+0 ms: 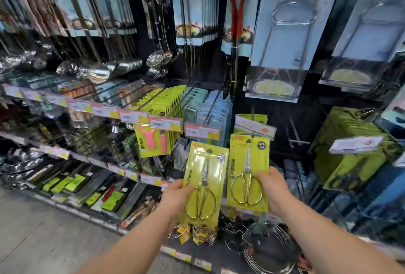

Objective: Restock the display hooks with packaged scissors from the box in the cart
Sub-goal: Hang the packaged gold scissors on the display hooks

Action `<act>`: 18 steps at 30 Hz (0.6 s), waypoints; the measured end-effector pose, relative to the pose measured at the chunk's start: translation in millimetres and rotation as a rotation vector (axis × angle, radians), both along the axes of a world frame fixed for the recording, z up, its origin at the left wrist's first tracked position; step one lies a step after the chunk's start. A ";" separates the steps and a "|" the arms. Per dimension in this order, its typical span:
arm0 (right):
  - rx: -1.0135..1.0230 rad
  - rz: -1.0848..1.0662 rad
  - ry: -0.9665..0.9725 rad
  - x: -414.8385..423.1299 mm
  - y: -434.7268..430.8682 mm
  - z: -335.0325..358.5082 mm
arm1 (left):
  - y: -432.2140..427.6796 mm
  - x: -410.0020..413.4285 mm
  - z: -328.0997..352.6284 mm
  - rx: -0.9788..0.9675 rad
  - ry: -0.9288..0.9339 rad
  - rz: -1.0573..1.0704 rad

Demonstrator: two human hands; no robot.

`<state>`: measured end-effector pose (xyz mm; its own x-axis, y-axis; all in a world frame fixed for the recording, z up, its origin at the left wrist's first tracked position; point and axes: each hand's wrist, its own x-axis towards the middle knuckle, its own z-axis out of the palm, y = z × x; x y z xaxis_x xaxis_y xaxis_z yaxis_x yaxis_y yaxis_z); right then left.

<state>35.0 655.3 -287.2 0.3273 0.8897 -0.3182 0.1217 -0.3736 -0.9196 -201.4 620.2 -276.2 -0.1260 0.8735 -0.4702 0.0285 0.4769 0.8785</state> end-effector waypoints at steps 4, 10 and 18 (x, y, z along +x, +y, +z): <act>-0.008 -0.071 -0.036 -6.0 5.4 -0.3 | 14.3 -8.4 -5.8 0.002 -0.029 -0.047; -0.005 -0.108 -0.027 -9.6 15.1 -3.5 | 24.8 -15.1 -7.0 0.015 -0.035 -0.088; 0.091 -0.164 -0.012 -18.9 10.8 -3.5 | 34.0 -14.8 -14.0 0.014 -0.074 -0.101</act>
